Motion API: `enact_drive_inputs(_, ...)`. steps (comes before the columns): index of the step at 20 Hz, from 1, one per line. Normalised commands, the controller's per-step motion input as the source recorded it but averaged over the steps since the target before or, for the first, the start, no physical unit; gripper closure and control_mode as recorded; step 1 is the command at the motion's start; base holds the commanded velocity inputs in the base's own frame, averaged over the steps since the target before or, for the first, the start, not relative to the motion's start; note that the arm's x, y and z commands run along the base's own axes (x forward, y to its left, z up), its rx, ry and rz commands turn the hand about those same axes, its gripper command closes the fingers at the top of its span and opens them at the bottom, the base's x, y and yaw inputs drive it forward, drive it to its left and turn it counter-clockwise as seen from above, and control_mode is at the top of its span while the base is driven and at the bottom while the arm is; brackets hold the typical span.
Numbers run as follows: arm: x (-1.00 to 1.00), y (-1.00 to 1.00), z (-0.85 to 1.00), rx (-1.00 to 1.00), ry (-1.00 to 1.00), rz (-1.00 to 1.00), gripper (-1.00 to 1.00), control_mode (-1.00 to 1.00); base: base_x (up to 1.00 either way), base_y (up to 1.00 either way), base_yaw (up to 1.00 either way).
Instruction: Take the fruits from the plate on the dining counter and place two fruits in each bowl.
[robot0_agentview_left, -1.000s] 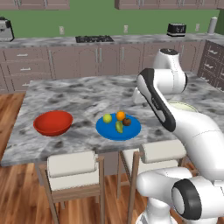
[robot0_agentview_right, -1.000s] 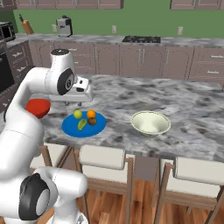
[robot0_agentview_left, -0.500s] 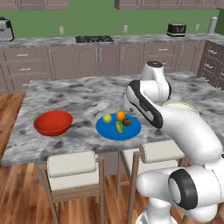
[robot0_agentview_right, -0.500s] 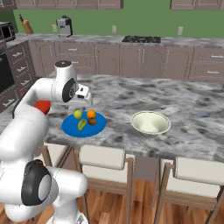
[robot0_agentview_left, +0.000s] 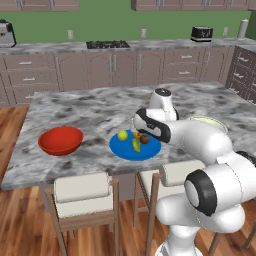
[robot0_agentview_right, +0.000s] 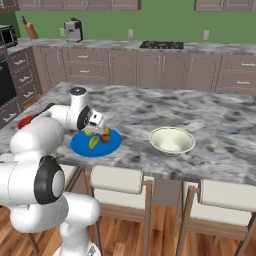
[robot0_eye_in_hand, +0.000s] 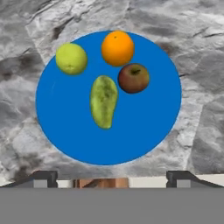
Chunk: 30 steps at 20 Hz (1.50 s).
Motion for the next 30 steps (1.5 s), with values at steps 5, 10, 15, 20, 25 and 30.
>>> enact_drive_inputs(5,0.54,0.12,-0.31,-0.06,0.13,-0.22,-1.00,-1.00,0.00,0.00,0.00)
enact_drive_inputs(10,0.47,0.04,-0.33,0.00,0.12,-0.02,-1.00,-1.00,0.00,0.00,0.00)
enact_drive_inputs(15,0.27,0.01,-0.42,0.00,0.07,0.04,-1.00,-1.00,0.00,0.00,0.00)
enact_drive_inputs(20,0.15,0.08,-0.41,0.00,0.04,0.08,-1.00,-1.00,0.00,0.00,0.00)
enact_drive_inputs(25,0.15,0.14,-0.42,0.00,0.05,0.11,-1.00,-1.00,0.00,0.00,0.00)
enact_drive_inputs(30,0.00,0.00,-0.41,0.00,0.03,0.01,-1.00,-1.00,0.00,0.00,0.00)
